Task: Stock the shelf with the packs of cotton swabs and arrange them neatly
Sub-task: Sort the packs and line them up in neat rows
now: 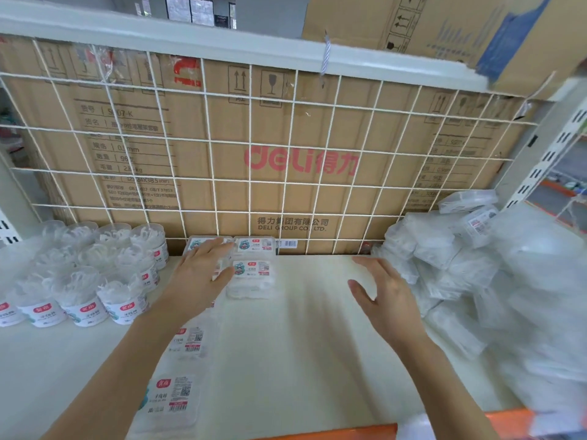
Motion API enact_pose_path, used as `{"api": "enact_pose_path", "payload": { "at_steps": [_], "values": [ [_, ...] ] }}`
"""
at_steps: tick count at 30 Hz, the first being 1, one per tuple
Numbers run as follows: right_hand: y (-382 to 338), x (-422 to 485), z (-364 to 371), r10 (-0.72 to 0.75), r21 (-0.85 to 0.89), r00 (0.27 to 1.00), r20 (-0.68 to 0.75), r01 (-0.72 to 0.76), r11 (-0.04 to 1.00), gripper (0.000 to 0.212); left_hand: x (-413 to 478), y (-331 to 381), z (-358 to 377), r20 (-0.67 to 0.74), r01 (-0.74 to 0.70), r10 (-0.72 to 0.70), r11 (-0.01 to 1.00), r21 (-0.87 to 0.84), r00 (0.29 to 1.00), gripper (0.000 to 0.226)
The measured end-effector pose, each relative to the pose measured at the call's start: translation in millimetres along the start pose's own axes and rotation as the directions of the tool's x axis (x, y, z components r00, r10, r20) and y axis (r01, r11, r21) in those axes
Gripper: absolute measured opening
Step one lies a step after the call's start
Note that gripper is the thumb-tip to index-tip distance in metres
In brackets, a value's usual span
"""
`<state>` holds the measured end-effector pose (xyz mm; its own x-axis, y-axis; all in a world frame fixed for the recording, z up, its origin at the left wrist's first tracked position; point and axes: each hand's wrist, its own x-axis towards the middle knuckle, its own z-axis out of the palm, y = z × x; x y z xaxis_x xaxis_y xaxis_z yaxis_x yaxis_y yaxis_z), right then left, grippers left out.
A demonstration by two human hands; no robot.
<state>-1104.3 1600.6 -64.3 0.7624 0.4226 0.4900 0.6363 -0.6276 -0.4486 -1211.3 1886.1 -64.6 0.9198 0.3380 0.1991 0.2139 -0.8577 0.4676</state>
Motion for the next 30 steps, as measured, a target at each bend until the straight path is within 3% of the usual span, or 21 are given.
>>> {"api": "enact_pose_path", "payload": {
  "at_steps": [3,8,12,16,19,24,30],
  "values": [
    [25.0,-11.0,-31.9,0.056,-0.043,0.996,-0.072,-0.059,0.997,0.030,5.0,27.0,-3.9,-0.027,-0.124,0.124,0.992,-0.031,0.992,0.042],
    [58.8,-22.4,-74.7,0.090,-0.083,0.979,-0.184,-0.107,0.991,0.030,26.3,82.4,11.1,0.040,-0.319,0.325,0.941,-0.114,0.945,0.064],
    [84.9,-26.2,-93.0,0.158,-0.146,0.964,-0.214,-0.192,0.971,0.037,44.8,130.1,34.7,0.103,-0.394,0.407,0.910,-0.127,0.907,0.057],
    [104.0,-21.3,-102.8,0.119,-0.195,0.973,-0.196,-0.158,0.968,0.043,69.5,178.5,55.7,0.116,-0.492,0.512,0.855,-0.167,0.851,0.055],
    [112.7,-15.4,-103.4,0.104,-0.211,0.981,-0.164,-0.138,0.968,0.046,87.0,211.6,74.1,0.107,-0.540,0.559,0.825,-0.164,0.822,0.046],
    [125.6,1.6,-94.2,0.024,-0.220,0.992,-0.123,-0.051,0.974,0.045,113.5,249.6,104.2,0.153,-0.614,0.625,0.780,-0.116,0.765,0.060],
    [132.2,19.4,-77.9,0.018,-0.288,0.995,-0.103,-0.047,0.956,0.053,142.8,261.6,123.0,0.274,-0.656,0.626,0.755,0.025,0.731,0.077]
  ]
}}
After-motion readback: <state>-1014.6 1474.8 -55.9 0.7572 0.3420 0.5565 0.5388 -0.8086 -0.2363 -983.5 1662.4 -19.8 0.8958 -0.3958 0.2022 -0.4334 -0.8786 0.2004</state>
